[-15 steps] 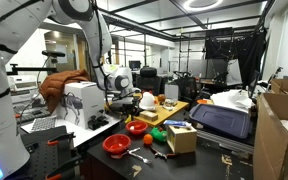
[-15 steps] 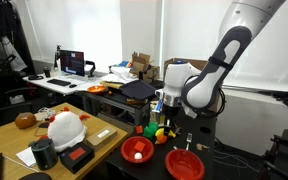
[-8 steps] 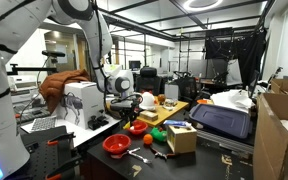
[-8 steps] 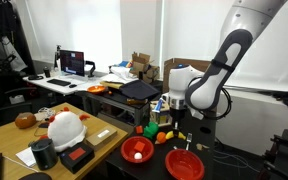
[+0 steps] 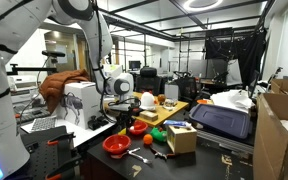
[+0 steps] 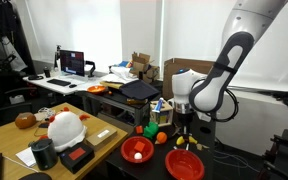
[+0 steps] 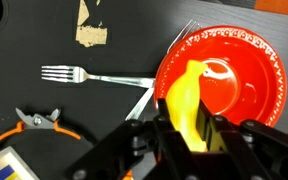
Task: Put the plush toy inside the red bowl
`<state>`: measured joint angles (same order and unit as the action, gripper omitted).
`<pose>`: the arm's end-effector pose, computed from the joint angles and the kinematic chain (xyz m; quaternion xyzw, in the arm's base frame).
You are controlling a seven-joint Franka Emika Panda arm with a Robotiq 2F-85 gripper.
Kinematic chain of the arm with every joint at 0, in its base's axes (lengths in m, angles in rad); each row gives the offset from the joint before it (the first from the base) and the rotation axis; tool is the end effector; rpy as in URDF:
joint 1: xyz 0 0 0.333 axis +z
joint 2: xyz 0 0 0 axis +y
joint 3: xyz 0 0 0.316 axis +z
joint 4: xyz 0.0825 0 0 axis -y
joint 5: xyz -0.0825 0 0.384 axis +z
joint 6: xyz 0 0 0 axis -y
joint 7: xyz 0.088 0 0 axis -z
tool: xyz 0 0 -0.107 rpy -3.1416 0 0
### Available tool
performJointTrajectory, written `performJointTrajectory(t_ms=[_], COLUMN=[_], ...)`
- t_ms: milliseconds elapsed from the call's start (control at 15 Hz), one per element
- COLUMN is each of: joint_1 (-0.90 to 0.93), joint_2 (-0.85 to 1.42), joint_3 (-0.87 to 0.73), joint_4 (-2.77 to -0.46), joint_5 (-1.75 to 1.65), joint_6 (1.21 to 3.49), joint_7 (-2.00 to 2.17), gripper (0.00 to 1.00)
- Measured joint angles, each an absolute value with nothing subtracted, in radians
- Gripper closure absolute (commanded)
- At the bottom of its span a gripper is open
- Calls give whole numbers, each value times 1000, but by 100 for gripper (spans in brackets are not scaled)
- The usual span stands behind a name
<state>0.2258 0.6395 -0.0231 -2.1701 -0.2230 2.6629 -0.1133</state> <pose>0.5168 0.1117 0.0822 0.9619 0.2586 -0.0710 0.0541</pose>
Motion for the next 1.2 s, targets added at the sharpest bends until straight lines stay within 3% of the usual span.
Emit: performJointTrajectory(t_ms=[1200], joint_1=[103], joint_2=[651], joint_3=[130], joint_4=[-2241], joint_5=[-131], joint_6=[2628], joint_7=[-122], gripper=[92])
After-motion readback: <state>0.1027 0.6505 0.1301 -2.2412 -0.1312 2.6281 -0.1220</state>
